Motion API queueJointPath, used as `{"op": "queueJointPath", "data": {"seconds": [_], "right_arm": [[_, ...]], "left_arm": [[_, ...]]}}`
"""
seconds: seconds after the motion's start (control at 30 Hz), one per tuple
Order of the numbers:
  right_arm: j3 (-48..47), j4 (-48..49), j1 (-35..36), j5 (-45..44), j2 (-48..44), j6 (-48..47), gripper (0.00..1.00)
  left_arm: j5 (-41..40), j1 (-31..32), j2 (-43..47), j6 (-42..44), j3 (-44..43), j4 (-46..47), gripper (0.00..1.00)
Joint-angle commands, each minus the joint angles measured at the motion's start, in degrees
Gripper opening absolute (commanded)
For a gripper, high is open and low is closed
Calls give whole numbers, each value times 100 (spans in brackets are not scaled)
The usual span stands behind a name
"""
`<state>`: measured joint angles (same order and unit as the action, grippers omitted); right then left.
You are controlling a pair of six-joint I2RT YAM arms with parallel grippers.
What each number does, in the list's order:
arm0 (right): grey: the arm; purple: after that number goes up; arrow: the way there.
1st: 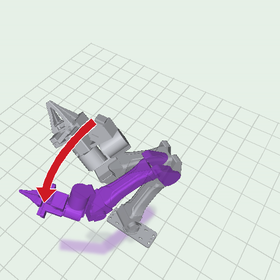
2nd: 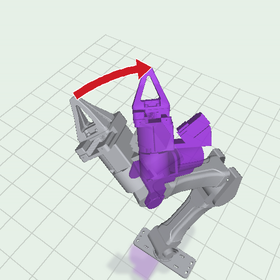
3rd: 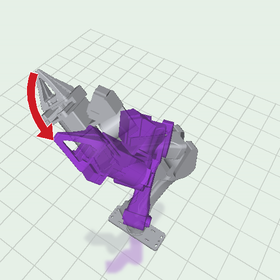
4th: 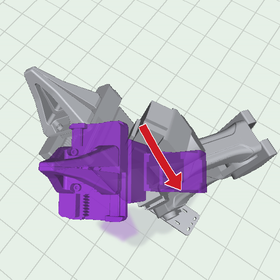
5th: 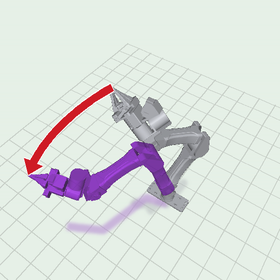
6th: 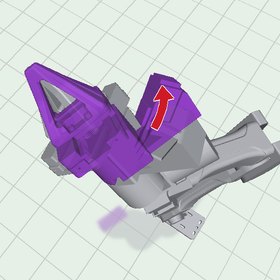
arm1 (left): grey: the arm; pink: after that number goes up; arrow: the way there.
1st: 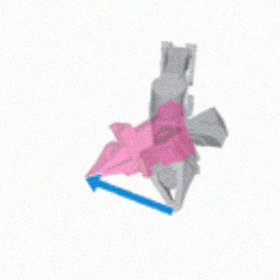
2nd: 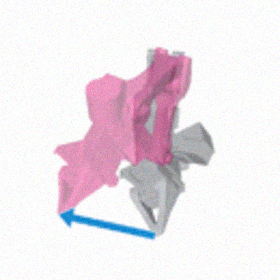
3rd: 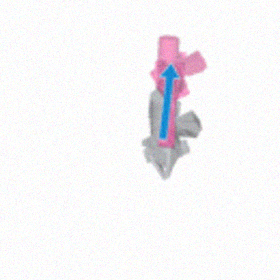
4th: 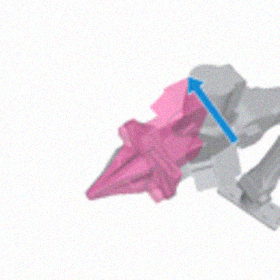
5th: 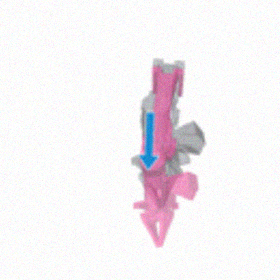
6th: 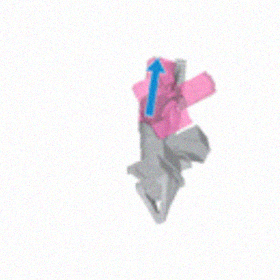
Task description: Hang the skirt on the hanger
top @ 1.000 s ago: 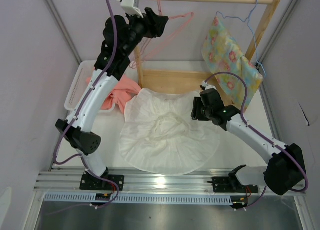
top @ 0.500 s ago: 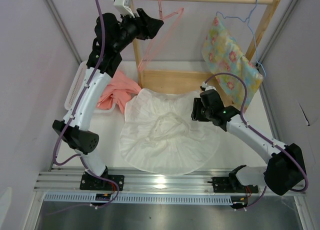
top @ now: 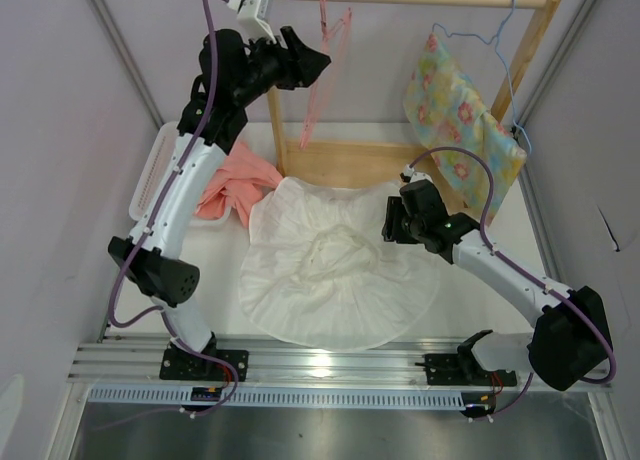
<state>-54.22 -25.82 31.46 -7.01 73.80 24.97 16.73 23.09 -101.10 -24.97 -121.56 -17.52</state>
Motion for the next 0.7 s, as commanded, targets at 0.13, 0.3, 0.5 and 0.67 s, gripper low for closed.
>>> {"op": "queueJointPath", "data": {"seconds": [0.13, 0.3, 0.5, 0.67], "right_arm": [[34, 192, -9, 59, -85, 52, 50], [16, 165, -17, 33, -94, 34, 47], [16, 139, -17, -2, -103, 8, 46], [34, 139, -17, -20, -103, 8, 45]], "left_arm": [[-214, 117, -112, 80, -281, -287, 62], [-820, 222, -112, 221, -281, -393, 58], [-1357, 248, -68, 361, -254, -367, 53], [-1330, 266, -173, 379, -298, -383, 50]]}}
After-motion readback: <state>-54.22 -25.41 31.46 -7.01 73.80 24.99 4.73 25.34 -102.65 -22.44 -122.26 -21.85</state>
